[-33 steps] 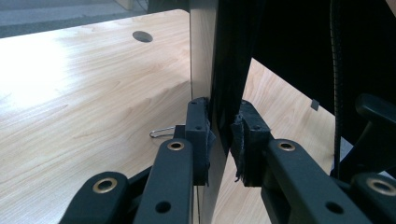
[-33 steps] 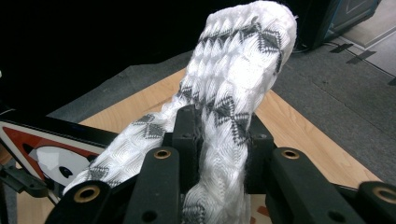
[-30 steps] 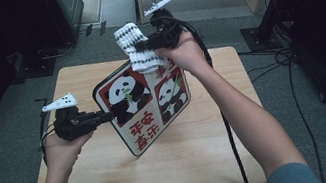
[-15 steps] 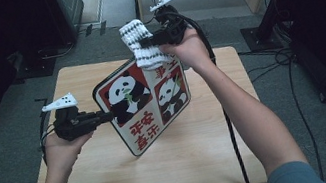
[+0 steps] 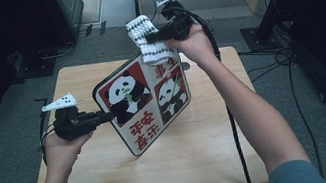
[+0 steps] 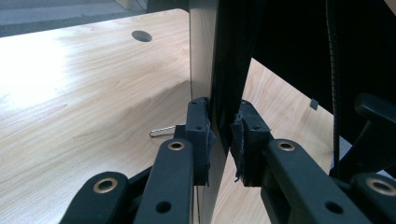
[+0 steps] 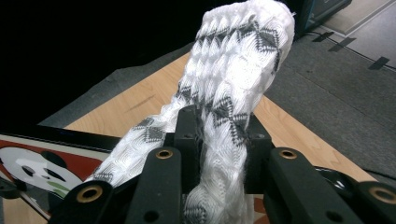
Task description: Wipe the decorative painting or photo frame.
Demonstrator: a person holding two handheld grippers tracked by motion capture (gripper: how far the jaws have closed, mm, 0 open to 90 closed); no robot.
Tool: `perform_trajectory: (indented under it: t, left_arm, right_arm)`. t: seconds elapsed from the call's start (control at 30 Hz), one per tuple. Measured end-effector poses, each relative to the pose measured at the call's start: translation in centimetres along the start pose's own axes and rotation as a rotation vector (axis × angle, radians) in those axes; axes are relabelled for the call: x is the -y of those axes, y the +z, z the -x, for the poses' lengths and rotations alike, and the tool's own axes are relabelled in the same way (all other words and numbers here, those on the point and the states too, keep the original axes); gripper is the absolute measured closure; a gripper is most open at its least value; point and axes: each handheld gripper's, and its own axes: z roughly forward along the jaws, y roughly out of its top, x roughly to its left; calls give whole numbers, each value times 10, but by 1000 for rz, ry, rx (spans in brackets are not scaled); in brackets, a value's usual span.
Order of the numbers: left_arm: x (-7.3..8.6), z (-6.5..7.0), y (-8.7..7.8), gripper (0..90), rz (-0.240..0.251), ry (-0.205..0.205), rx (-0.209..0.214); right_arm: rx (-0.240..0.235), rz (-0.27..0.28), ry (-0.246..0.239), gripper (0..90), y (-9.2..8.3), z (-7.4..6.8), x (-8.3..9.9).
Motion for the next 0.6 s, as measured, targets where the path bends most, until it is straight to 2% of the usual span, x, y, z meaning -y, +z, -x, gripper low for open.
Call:
perform_trajectory:
  t: [0.6]
  left_arm:
    - [0,-1,-1,784,1,-3,-2]
  right_arm:
    - [46,-23,14,777,-9,16,-4]
